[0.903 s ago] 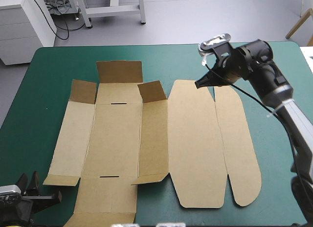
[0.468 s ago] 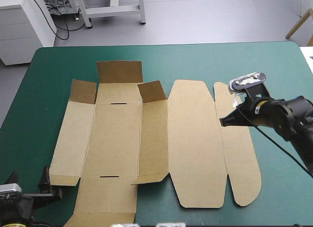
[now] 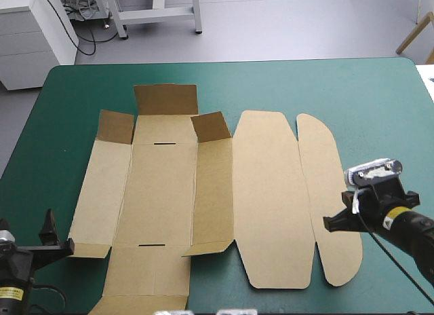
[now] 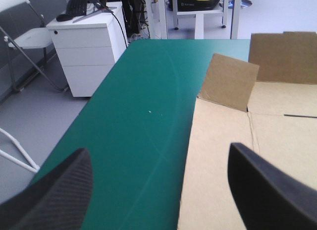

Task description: Fold the box

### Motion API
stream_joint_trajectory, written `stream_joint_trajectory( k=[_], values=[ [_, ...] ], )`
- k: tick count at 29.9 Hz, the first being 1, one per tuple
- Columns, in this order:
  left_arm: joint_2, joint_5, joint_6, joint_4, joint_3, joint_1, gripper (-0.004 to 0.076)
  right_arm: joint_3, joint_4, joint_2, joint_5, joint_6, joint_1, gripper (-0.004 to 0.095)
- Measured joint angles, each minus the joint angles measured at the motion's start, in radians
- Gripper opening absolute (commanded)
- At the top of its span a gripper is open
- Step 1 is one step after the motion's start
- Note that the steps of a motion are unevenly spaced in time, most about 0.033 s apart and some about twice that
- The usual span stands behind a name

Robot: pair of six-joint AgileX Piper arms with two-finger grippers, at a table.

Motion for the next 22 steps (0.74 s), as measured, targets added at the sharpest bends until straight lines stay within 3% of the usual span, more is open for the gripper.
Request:
stream_joint_trajectory(
  k=[8, 22],
  values=[
    [0.295, -0.026, 0.0, 0.047, -0.204, 0.0, 0.0542, 0.121, 0.0, -0.2, -0.003, -0.011, 0.0, -0.0019],
    [0.784, 0.32, 0.066, 0.009, -0.528, 0.0, 0.0542, 0.254, 0.028, -0.483, -0.057, -0.028, 0.0, -0.0019]
  ],
)
